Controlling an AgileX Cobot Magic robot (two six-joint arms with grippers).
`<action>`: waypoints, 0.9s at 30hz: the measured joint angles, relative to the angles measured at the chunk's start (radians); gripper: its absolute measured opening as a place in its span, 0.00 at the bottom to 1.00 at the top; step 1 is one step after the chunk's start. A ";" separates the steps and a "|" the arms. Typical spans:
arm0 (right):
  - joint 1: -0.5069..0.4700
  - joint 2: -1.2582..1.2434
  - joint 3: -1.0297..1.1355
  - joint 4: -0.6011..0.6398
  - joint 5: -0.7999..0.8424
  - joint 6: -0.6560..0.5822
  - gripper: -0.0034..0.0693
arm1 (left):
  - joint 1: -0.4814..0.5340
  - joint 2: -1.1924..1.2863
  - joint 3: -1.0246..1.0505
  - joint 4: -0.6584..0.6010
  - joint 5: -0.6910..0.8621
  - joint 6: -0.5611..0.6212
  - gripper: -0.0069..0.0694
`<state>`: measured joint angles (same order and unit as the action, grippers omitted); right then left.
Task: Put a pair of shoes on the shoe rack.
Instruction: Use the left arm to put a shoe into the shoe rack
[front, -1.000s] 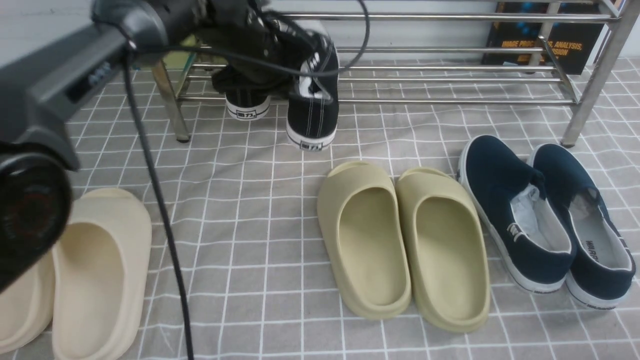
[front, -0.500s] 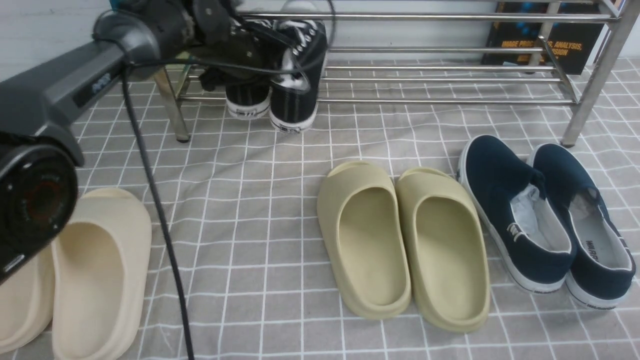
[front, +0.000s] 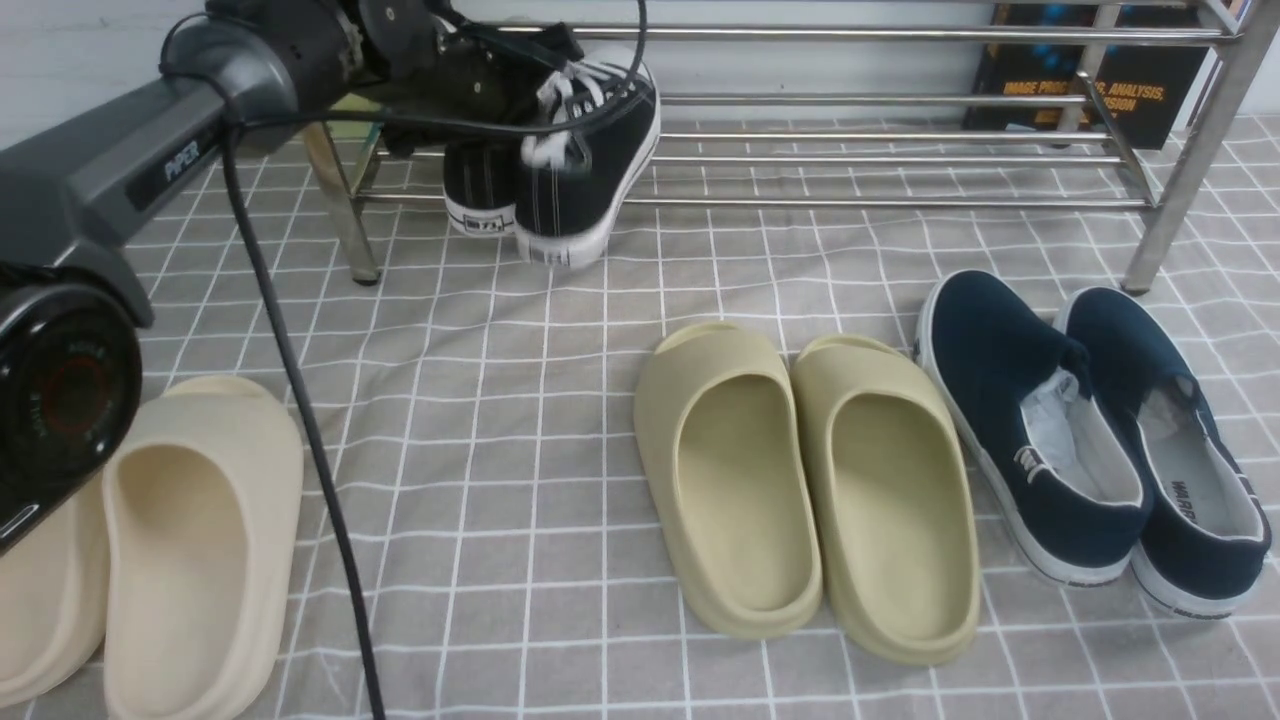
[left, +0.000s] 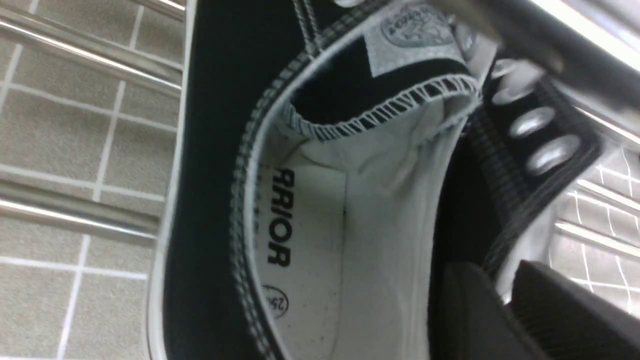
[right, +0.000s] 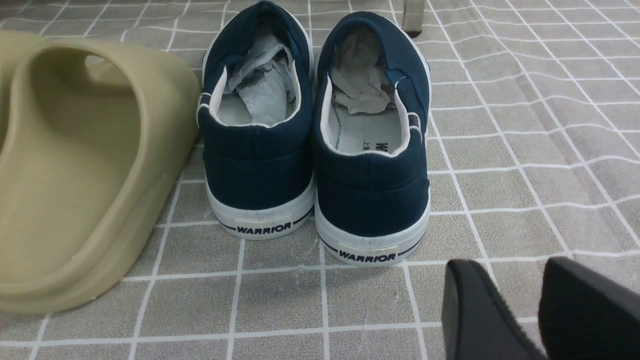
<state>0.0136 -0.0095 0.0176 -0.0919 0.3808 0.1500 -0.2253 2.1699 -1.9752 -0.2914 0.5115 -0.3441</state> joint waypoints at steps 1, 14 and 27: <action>0.000 0.000 0.000 0.000 0.000 0.000 0.38 | 0.000 -0.009 0.000 0.000 0.030 0.005 0.41; 0.000 0.000 0.000 0.000 0.000 0.000 0.38 | 0.000 -0.217 -0.007 0.136 0.535 0.189 0.21; 0.000 0.000 0.000 0.000 0.000 0.000 0.38 | 0.000 -0.074 0.190 -0.001 0.323 0.193 0.07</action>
<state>0.0136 -0.0095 0.0176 -0.0919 0.3808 0.1500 -0.2253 2.0963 -1.7849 -0.2921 0.8341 -0.1514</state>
